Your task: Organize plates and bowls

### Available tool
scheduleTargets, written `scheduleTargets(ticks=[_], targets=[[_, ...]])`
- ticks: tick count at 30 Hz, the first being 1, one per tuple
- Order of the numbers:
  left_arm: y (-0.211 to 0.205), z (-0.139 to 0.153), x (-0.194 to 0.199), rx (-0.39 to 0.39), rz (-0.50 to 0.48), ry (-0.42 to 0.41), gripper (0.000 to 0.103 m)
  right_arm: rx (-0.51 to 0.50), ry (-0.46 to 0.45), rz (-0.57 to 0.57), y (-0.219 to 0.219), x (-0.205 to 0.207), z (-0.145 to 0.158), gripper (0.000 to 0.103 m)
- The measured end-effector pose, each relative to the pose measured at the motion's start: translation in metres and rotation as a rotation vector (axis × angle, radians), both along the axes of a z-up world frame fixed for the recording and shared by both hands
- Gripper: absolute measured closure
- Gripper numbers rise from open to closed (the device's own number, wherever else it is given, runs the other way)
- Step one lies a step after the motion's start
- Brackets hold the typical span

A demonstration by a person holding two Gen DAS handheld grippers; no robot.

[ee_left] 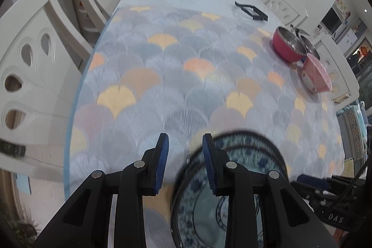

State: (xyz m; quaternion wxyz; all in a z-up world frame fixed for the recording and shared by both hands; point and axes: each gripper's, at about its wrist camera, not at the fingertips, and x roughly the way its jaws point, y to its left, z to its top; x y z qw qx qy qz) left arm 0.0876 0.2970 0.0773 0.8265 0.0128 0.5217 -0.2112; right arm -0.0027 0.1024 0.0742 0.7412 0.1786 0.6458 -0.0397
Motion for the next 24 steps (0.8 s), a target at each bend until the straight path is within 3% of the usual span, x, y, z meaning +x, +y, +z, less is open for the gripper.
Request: scheduleTargets(ticks=[5, 7, 11, 20, 24], targets=[[0.001, 0.007, 0.019, -0.007, -0.003, -0.01, 0.076, -0.009, 0.077, 0.091, -0.014, -0.015, 0.003, 0.07], [0.002, 0.006, 0.024, -0.007, 0.0, -0.005, 0.076, -0.025, 0.162, 0.129, -0.019, -0.024, -0.004, 0.067], [0.004, -0.001, 0.026, -0.014, 0.018, 0.015, 0.076, 0.068, 0.289, 0.185, -0.009, -0.038, -0.019, 0.067], [0.017, -0.005, 0.009, -0.005, 0.05, 0.018, 0.076, 0.066, 0.332, 0.316, 0.04, -0.038, -0.027, 0.059], [0.026, -0.003, 0.007, -0.006, 0.075, 0.013, 0.076, 0.091, 0.347, 0.256, 0.036, -0.032, -0.037, 0.059]])
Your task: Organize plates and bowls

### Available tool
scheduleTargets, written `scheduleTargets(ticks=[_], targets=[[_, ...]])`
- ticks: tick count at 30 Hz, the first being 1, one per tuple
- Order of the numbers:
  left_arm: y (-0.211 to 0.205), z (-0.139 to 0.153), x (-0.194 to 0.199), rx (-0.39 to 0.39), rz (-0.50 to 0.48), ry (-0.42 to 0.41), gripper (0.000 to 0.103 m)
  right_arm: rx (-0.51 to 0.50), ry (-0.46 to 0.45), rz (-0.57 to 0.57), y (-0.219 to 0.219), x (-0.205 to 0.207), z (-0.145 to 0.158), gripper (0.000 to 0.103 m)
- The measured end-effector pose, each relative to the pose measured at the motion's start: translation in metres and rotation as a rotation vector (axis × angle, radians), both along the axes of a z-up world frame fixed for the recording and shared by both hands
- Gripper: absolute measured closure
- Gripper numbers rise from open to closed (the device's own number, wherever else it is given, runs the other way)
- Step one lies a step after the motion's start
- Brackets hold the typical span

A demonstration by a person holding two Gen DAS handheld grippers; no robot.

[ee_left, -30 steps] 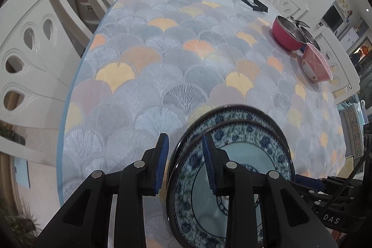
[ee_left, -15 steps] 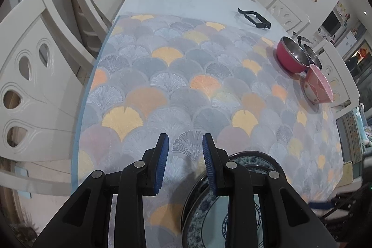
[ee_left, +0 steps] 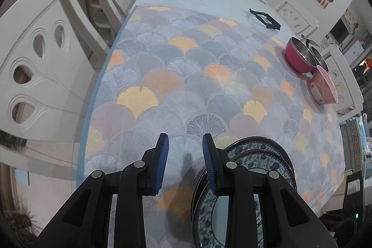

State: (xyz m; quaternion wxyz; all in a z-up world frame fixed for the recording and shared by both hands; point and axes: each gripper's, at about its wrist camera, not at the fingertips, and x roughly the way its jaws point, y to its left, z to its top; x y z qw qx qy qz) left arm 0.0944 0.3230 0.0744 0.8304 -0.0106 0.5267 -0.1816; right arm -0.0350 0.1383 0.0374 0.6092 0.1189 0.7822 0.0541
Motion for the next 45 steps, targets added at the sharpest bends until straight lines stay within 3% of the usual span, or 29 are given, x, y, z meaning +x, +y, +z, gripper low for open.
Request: scheduleTargets(ticks=[6, 14, 21, 26, 31, 36, 41, 44, 45], targets=[[0.002, -0.003, 0.004, -0.007, 0.011, 0.01, 0.076, 0.03, -0.038, -0.168, -0.023, 0.005, -0.001, 0.059], [-0.017, -0.002, 0.015, -0.009, -0.036, 0.004, 0.076, 0.009, -0.033, -0.19, -0.044, 0.01, 0.004, 0.059], [-0.028, -0.001, 0.033, -0.005, -0.06, -0.003, 0.076, -0.046, -0.085, -0.226, -0.076, 0.026, 0.022, 0.058], [-0.034, 0.001, 0.047, -0.021, -0.075, -0.003, 0.076, -0.043, -0.115, -0.312, -0.107, 0.047, 0.031, 0.056], [-0.057, 0.011, 0.06, -0.026, -0.124, -0.023, 0.076, -0.056, -0.184, -0.404, -0.143, 0.059, 0.049, 0.056], [-0.101, 0.035, 0.064, -0.046, -0.2, -0.068, 0.076, -0.088, -0.331, -0.534, -0.194, 0.057, 0.084, 0.056], [-0.164, 0.051, 0.056, -0.085, -0.282, -0.065, 0.061, -0.156, -0.452, -0.604, -0.266, 0.057, 0.116, 0.052], [-0.21, 0.054, 0.048, -0.111, -0.296, -0.049, 0.041, -0.156, -0.489, -0.622, -0.311, 0.066, 0.12, 0.049], [-0.219, 0.055, 0.046, -0.123, -0.291, -0.046, 0.04, -0.158, -0.488, -0.618, -0.32, 0.068, 0.122, 0.049]])
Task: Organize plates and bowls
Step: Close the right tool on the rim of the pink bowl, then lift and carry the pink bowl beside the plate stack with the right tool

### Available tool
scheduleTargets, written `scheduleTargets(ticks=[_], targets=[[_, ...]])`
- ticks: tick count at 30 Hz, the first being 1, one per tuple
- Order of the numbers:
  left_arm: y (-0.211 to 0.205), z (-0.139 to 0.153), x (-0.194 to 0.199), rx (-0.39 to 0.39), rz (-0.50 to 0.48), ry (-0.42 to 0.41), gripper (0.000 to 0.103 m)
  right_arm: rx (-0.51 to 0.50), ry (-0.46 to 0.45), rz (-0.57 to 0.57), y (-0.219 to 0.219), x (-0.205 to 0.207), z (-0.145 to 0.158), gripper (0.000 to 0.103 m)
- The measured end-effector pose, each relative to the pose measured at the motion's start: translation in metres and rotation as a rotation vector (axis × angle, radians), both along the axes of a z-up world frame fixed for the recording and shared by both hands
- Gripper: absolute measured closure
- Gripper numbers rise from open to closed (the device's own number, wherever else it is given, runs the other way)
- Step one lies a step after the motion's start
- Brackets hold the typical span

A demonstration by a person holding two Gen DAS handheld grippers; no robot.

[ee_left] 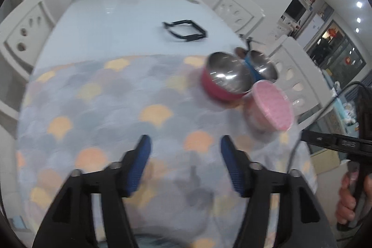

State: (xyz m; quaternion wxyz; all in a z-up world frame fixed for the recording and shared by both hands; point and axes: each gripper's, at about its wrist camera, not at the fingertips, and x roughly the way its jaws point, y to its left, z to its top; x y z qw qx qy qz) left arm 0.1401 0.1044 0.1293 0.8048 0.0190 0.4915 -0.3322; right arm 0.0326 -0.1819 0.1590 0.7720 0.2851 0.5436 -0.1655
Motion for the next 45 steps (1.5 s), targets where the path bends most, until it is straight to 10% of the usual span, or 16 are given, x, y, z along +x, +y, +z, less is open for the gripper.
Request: scheduleTargets(ticks=[14, 20, 28, 45], targets=[[-0.145, -0.051, -0.014, -0.059, 0.127, 0.168, 0.049, -0.062, 0.062, 0.288, -0.078, 0.049, -0.069, 0.049], [-0.17, -0.061, -0.013, -0.036, 0.124, 0.181, 0.07, -0.026, 0.059, 0.328, -0.087, 0.064, -0.092, 0.063], [-0.178, -0.07, -0.014, -0.019, 0.119, 0.169, 0.089, 0.035, 0.044, 0.333, -0.087, 0.066, -0.105, 0.091], [-0.139, -0.031, -0.057, -0.094, 0.112, 0.1, 0.09, 0.008, 0.012, 0.347, -0.05, 0.023, -0.062, 0.093]])
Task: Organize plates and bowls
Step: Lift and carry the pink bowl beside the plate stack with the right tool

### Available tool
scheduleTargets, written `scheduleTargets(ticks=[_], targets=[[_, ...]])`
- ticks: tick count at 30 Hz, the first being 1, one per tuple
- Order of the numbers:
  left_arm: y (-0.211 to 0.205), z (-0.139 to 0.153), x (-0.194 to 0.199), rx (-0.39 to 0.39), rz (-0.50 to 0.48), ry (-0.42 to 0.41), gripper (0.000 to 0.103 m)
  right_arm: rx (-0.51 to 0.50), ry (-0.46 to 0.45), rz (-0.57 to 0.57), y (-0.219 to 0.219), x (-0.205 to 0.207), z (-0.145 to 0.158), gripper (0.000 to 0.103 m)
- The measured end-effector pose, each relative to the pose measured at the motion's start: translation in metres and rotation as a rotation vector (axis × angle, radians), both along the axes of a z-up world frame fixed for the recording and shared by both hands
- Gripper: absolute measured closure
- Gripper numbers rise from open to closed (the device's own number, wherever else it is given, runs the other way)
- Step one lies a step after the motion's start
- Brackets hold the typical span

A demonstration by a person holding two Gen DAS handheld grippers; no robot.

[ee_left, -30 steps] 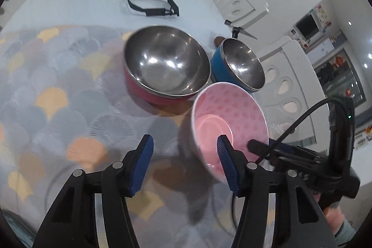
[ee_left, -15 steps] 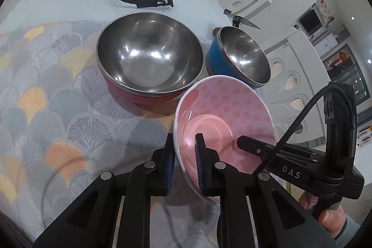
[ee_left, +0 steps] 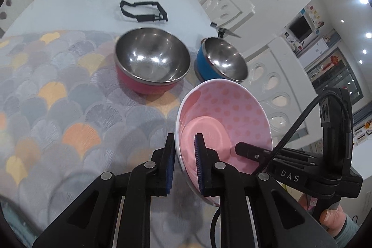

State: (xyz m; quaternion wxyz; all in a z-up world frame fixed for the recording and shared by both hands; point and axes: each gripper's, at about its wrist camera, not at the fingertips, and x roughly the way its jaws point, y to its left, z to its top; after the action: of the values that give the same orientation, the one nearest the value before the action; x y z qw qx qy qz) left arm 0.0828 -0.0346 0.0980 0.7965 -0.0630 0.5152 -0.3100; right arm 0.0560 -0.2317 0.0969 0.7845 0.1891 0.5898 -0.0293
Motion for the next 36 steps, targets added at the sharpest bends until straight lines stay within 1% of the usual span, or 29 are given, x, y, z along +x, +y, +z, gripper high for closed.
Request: scheduleTargets(ticks=[5, 9, 12, 19, 24, 29, 32, 36], targets=[[0.026, 0.021, -0.03, -0.011, 0.012, -0.023, 0.09, 0.016, -0.008, -0.011, 0.025, -0.028, 0.02, 0.092], [0.046, 0.028, -0.054, -0.016, 0.021, -0.034, 0.09, 0.028, -0.011, -0.015, 0.046, -0.051, 0.028, 0.092], [0.057, 0.027, -0.071, -0.003, 0.024, -0.03, 0.09, 0.025, -0.007, -0.009, 0.061, -0.067, 0.029, 0.092], [0.081, 0.01, -0.105, 0.018, 0.023, 0.009, 0.09, 0.033, 0.039, -0.022, 0.085, -0.107, 0.016, 0.092], [0.087, -0.003, -0.126, 0.035, 0.013, 0.025, 0.09, 0.041, 0.068, -0.032, 0.092, -0.127, 0.003, 0.092], [0.088, -0.017, -0.134, 0.066, 0.003, 0.033, 0.09, 0.029, 0.076, -0.027, 0.097, -0.136, -0.01, 0.092], [0.086, -0.025, -0.135, 0.092, -0.007, 0.037, 0.09, 0.026, 0.101, -0.031, 0.097, -0.137, -0.021, 0.092], [0.089, -0.03, -0.134, 0.094, -0.002, 0.053, 0.09, 0.035, 0.109, -0.043, 0.095, -0.139, -0.025, 0.092]])
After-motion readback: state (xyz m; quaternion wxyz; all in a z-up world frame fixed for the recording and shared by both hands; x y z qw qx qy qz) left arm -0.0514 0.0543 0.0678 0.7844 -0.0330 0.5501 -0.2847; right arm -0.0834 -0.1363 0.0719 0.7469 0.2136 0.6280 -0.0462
